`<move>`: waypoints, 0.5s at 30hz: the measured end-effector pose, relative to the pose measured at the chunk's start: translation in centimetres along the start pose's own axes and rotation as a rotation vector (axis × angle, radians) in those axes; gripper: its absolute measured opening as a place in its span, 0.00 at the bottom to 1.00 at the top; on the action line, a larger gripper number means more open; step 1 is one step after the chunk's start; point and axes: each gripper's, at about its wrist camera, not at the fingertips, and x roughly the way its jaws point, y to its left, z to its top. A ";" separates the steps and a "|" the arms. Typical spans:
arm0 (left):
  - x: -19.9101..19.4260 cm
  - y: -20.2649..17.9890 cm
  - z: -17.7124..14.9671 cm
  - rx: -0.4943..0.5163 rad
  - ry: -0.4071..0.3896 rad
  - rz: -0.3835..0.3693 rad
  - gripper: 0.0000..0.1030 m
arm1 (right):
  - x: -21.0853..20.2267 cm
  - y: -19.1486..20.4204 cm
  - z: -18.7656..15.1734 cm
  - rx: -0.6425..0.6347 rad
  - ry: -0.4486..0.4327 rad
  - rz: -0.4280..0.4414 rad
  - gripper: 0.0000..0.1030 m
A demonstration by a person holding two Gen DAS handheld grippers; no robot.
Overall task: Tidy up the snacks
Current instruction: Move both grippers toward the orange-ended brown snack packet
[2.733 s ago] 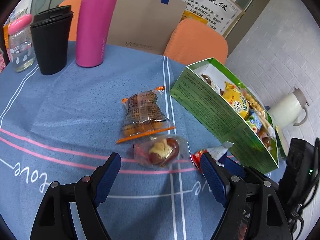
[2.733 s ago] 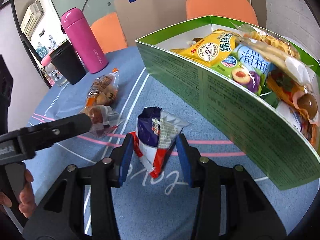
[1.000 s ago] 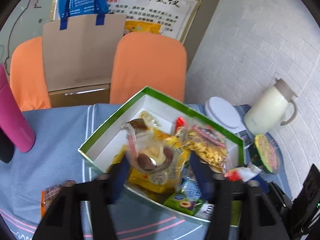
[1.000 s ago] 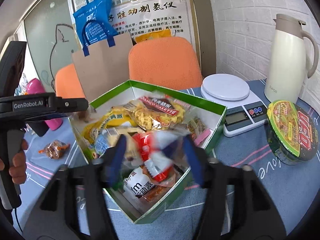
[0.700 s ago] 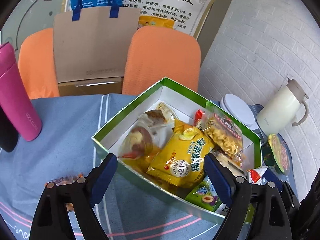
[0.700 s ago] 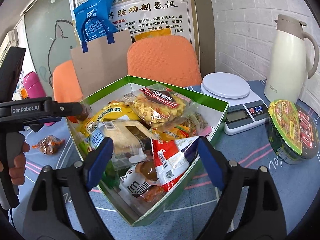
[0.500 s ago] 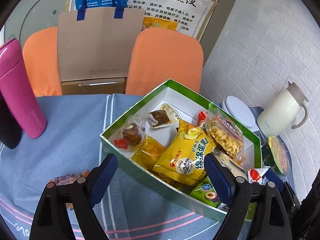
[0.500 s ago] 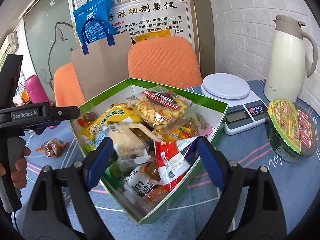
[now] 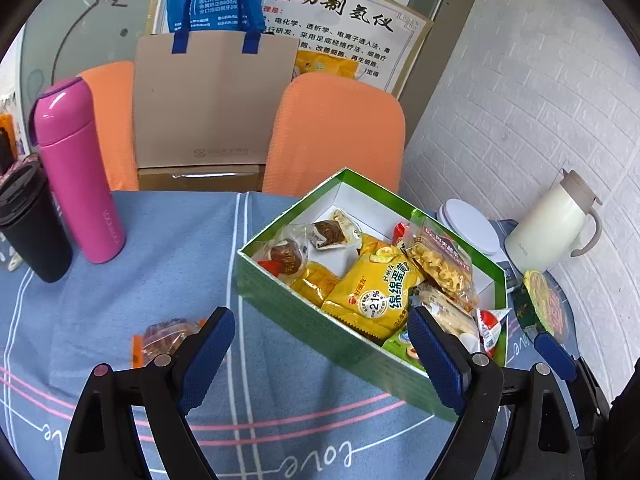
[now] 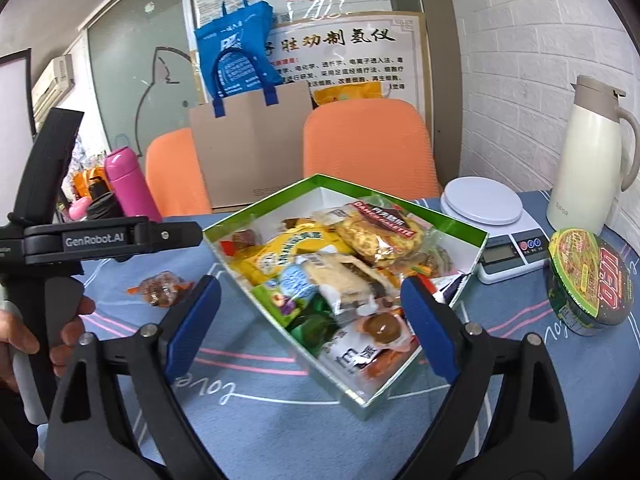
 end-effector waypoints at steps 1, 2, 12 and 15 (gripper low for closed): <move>-0.3 0.2 -0.2 -0.001 -0.007 0.007 0.87 | -0.2 0.3 -0.1 -0.004 -0.001 0.011 0.91; -0.7 0.5 -0.4 -0.006 -0.015 0.003 0.87 | -0.4 0.7 -0.3 -0.010 -0.001 0.024 0.91; -3.7 8.1 -2.3 -0.190 -0.047 0.054 0.87 | -0.5 3.5 -2.9 -0.055 0.071 0.090 0.91; -2.7 9.1 -2.8 -0.195 -0.012 0.077 0.87 | -0.2 3.9 -3.5 -0.043 0.095 0.102 0.91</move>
